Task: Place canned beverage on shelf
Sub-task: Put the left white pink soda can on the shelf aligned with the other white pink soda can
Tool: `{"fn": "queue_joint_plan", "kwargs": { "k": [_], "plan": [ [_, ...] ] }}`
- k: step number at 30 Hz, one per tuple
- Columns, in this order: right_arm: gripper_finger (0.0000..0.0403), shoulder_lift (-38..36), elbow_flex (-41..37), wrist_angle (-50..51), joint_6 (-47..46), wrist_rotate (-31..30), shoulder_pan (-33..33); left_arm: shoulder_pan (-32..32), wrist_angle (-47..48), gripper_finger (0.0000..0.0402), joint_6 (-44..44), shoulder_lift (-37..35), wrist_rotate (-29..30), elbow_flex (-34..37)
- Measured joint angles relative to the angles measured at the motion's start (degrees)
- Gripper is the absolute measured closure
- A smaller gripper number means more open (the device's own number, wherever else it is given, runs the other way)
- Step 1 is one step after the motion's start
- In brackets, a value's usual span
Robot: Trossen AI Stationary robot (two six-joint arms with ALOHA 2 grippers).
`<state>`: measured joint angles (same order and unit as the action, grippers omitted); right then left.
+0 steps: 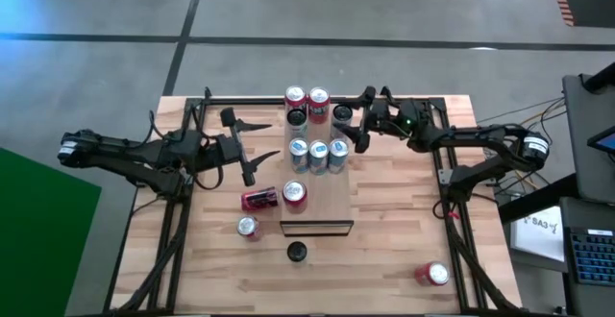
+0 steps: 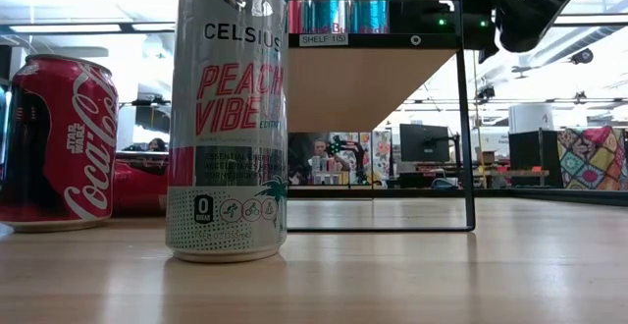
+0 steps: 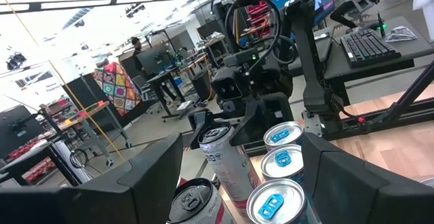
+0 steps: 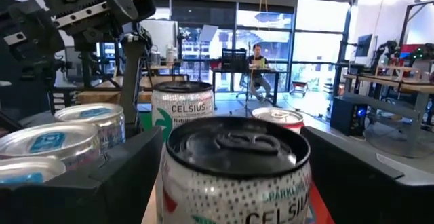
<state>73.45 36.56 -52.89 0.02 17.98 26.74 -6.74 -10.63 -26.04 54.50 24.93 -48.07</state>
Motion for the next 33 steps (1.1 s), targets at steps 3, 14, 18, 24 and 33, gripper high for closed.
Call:
{"fn": "queue_joint_plan", "kwargs": {
  "k": [3, 14, 18, 24, 33],
  "plan": [
    [0.0067, -0.06, 0.78, 0.50, -0.01, 0.01, 0.00, 0.00, 0.00, 0.0134, 0.00, 0.00, 0.02, 0.00],
    [0.0065, -5.73, 7.08, 12.97, 1.13, 0.02, 0.00, 0.91, 0.00, 0.0134, -0.41, 0.00, -0.07, 0.00],
    [0.0068, -8.28, 10.81, 20.47, 1.21, 0.00, 0.00, 3.77, 0.43, 0.0134, -2.59, 0.00, -3.10, 0.00],
    [0.0078, -9.53, 21.00, 42.84, 1.45, -5.81, -0.11, 9.92, 0.59, 0.0134, -4.45, 0.00, -9.93, 0.00],
    [0.0079, -9.20, 35.34, 70.48, -5.19, -16.33, -0.11, 13.14, -0.47, 0.0134, -3.17, 0.07, -12.50, 0.00]
  ]
}}
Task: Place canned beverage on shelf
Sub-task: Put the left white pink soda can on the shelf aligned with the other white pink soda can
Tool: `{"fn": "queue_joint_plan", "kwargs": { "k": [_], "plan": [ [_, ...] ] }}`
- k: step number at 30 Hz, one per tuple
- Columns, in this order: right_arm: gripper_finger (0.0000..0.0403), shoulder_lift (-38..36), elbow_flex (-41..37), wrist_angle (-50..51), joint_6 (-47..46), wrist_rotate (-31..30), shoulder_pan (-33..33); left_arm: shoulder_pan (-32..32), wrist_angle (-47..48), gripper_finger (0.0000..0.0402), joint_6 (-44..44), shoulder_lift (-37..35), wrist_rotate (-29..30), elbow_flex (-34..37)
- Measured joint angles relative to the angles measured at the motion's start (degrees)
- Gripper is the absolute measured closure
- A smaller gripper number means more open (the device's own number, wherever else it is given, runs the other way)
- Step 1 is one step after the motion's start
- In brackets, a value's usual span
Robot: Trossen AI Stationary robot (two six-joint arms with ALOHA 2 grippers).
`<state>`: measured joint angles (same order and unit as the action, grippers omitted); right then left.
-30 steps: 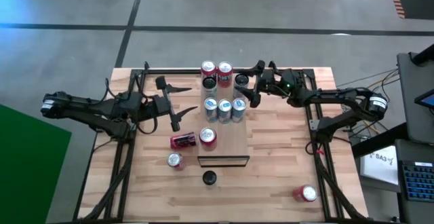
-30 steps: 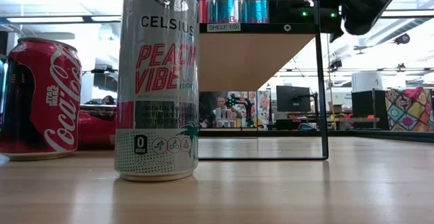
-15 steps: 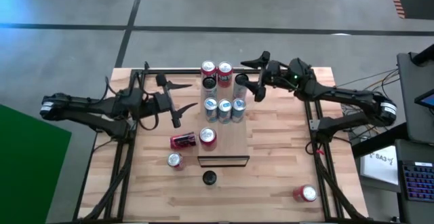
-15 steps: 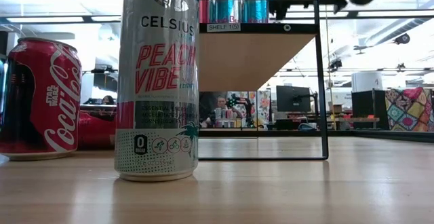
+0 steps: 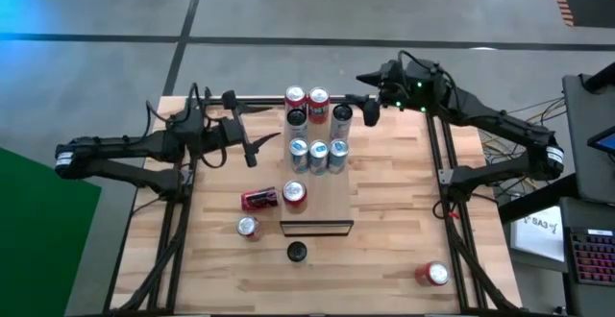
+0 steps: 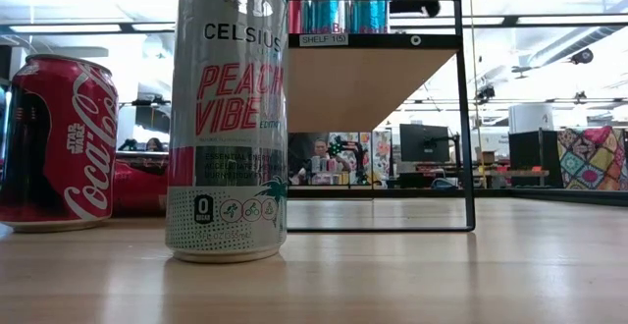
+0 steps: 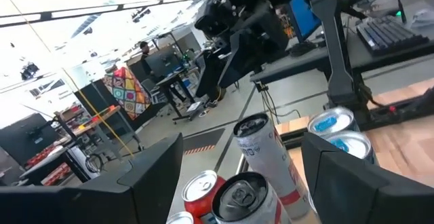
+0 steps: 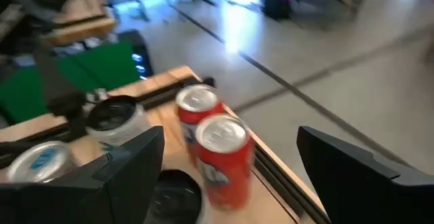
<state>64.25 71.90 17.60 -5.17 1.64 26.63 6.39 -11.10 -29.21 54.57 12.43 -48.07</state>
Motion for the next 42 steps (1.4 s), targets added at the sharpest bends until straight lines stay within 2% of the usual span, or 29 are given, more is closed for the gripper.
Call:
{"fn": "queue_joint_plan", "kwargs": {
  "k": [6, 10, 14, 19, 21, 23, 25, 42],
  "plan": [
    [0.0083, 0.00, 6.33, 14.62, -5.05, -6.65, 0.00, 0.00, -0.65, 0.0134, 1.37, -0.04, 0.02, 0.00],
    [0.0122, 0.00, 7.14, 20.79, -7.88, -7.70, 0.02, 0.00, -0.72, 0.0134, 1.73, -0.09, 0.01, 0.00],
    [0.0198, 0.02, 7.10, 25.14, -10.36, -7.67, 0.00, -0.02, -0.78, 0.0134, 2.93, -0.09, 0.01, 0.00],
    [0.0325, 0.02, 5.75, 28.93, -11.03, -7.45, 0.00, -0.02, -0.85, 0.0134, 4.42, -0.07, 0.02, 0.00],
    [0.0374, 0.02, 4.42, 29.24, -11.09, -4.43, 0.02, -0.02, -0.85, 0.0134, 4.74, -0.07, 0.00, 0.00],
    [0.0386, 0.02, 2.93, 29.26, -10.95, 0.69, 0.00, -0.02, -0.85, 0.0134, 4.88, -0.07, 0.02, 0.00],
    [0.0392, 0.04, 1.65, 29.23, -10.93, 3.23, -0.02, -0.02, -0.87, 0.0134, 5.23, -0.07, 0.00, 0.00],
    [0.0394, 0.04, -8.53, 14.00, -11.48, 5.05, -0.02, -0.07, -2.40, 0.0134, 5.86, 0.09, 0.02, 0.00]
  ]
}}
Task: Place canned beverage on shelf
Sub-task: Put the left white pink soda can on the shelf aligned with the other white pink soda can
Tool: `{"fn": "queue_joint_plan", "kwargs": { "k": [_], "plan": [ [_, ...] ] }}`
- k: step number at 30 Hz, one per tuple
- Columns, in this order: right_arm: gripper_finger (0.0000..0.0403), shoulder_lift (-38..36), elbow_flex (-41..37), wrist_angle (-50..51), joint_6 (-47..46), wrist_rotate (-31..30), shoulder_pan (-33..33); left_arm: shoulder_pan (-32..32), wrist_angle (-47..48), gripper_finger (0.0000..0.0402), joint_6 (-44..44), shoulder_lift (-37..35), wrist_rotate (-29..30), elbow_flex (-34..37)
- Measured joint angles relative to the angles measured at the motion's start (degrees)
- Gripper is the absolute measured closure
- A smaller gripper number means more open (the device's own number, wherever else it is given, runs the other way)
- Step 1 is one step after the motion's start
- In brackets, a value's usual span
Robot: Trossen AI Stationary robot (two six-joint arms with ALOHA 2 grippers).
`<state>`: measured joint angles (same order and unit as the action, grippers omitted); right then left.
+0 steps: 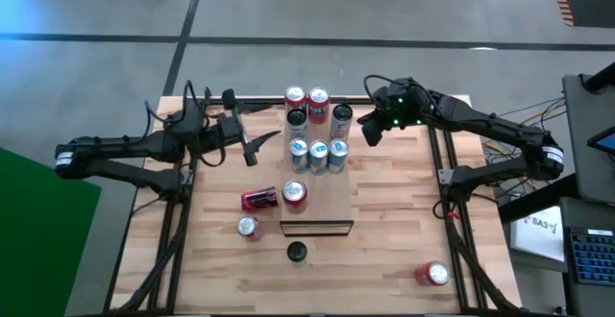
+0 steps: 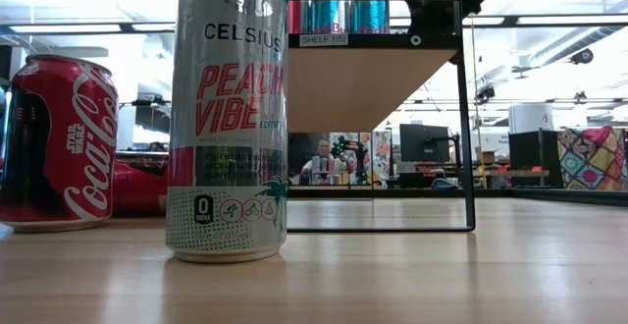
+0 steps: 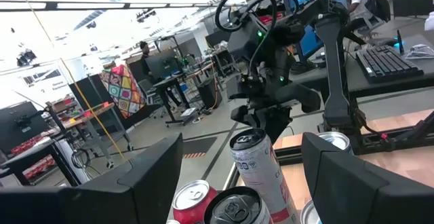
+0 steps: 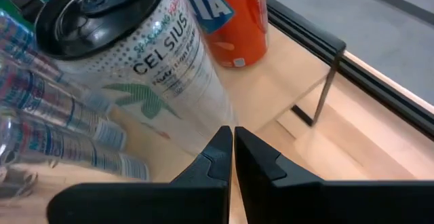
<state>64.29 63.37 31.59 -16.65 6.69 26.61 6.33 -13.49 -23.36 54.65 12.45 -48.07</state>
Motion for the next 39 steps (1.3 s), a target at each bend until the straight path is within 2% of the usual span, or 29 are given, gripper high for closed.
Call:
{"fn": "queue_joint_plan", "kwargs": {
  "k": [5, 39],
  "plan": [
    [0.0394, 0.10, -1.15, -4.05, -0.89, 3.66, -0.10, 0.00, -0.04, 0.0134, -0.04, 0.00, 0.00, 0.00],
    [0.0394, 4.42, -1.09, -8.76, 2.50, 5.73, -1.25, 0.04, -0.11, 0.0134, 0.11, 0.87, 0.02, 0.00]
  ]
}}
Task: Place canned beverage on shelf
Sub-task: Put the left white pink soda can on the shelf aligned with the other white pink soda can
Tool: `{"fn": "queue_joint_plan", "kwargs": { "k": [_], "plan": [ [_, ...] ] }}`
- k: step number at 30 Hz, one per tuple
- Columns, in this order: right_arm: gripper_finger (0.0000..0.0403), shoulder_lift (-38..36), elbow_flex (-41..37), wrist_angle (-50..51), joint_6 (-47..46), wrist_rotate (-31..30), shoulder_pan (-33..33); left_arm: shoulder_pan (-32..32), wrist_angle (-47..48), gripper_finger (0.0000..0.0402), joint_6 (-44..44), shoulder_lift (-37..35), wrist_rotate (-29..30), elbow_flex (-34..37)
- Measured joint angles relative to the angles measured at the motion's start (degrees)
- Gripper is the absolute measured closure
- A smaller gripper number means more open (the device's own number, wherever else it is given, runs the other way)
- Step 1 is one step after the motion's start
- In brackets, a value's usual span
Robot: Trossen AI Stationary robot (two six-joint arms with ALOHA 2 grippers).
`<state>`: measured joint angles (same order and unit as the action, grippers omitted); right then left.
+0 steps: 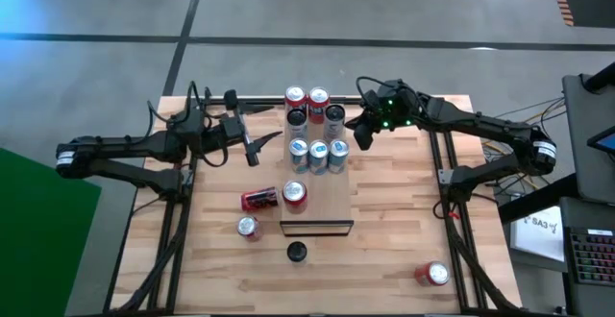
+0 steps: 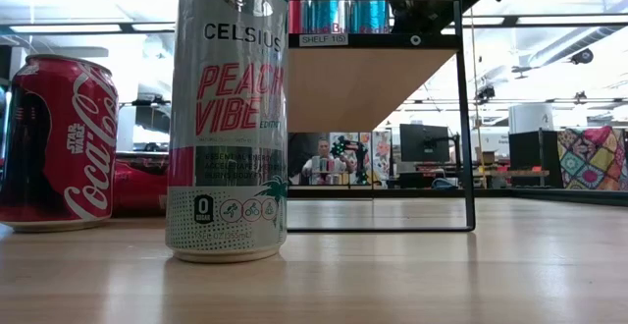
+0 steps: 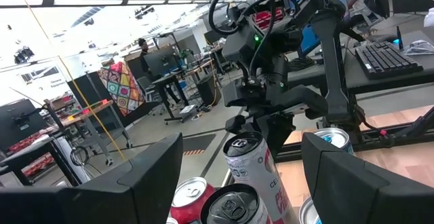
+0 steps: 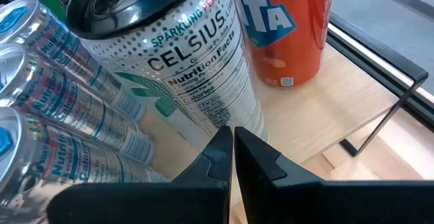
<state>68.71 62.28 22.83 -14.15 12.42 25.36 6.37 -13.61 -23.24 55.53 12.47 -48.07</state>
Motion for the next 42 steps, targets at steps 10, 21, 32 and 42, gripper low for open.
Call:
{"fn": "queue_joint_plan", "kwargs": {
  "k": [10, 21, 32, 42],
  "plan": [
    [0.0394, 0.00, 0.00, -0.87, 0.83, -0.23, 0.00, 0.00, 0.00, 0.0134, 0.00, 0.00, 0.00, 0.00],
    [0.0394, -0.57, 0.00, 1.76, 1.36, -0.65, 0.15, 0.00, 0.14, 0.0134, 0.00, 0.00, 0.00, 0.00],
    [0.0394, 0.47, 0.00, 1.73, 2.37, -6.50, 0.13, -0.04, 0.50, 0.0134, 0.02, 0.00, 0.00, 0.00],
    [0.0394, 1.49, 0.00, 0.31, 3.13, -5.77, 0.13, -0.04, 0.72, 0.0134, 0.02, 0.00, 0.00, 0.00]
  ]
}}
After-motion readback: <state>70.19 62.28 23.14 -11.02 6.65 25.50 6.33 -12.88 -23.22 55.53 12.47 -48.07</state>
